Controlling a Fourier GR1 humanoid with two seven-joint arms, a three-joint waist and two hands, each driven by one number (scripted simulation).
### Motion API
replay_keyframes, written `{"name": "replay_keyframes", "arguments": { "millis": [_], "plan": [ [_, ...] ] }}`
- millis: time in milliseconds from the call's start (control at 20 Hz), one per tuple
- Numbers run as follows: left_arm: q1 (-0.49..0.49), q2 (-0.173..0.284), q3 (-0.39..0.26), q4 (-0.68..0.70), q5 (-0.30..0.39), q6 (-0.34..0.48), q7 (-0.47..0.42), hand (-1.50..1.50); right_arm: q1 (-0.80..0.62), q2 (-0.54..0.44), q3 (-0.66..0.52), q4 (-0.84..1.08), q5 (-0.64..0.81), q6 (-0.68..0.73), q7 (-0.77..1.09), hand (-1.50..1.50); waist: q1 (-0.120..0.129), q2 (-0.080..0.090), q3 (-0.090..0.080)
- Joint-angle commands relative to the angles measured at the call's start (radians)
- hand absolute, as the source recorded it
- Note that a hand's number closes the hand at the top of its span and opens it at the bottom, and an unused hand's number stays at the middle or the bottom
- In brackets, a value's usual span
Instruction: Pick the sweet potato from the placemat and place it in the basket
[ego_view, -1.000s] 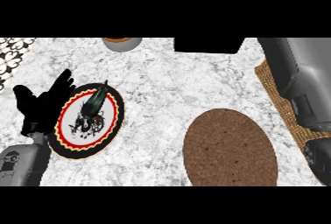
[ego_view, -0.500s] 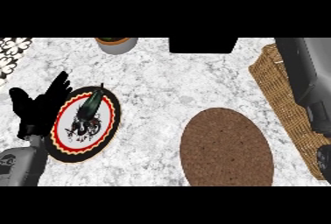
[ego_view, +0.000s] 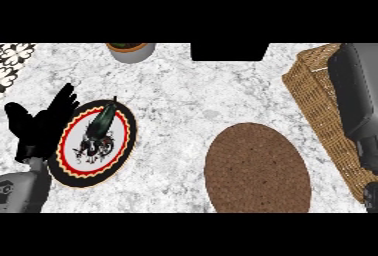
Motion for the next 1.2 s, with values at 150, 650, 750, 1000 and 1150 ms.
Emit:
{"name": "replay_keyframes", "arguments": {
  "millis": [150,650,750,1000,1150],
  "plan": [
    [-0.021,-0.013,-0.005,0.002,-0.005,0.008,0.005,0.00,0.101,-0.025,-0.086,-0.077,0.051,-0.133,0.191,-1.50,-0.004,0.005,0.000],
    [0.027,-0.005,0.015,0.004,0.001,-0.030,-0.025,0.00,0.188,-0.028,-0.090,-0.123,-0.097,-0.197,-0.041,-1.50,0.004,0.002,0.000],
    [-0.008,-0.010,-0.007,-0.076,-0.004,0.003,0.098,0.00,0.200,0.022,-0.079,-0.197,-0.035,-0.224,0.039,-1.50,0.001,-0.003,0.000],
    [-0.028,0.018,0.045,0.016,0.011,-0.014,0.021,0.00,0.240,0.023,-0.153,-0.372,-0.050,-0.346,0.074,-1.50,-0.026,-0.005,-0.001],
    [0.030,0.001,0.032,0.010,-0.010,-0.004,-0.010,0.00,0.323,0.089,-0.175,-0.556,-0.062,-0.350,0.085,-1.50,-0.049,-0.017,-0.002]
  ]
}}
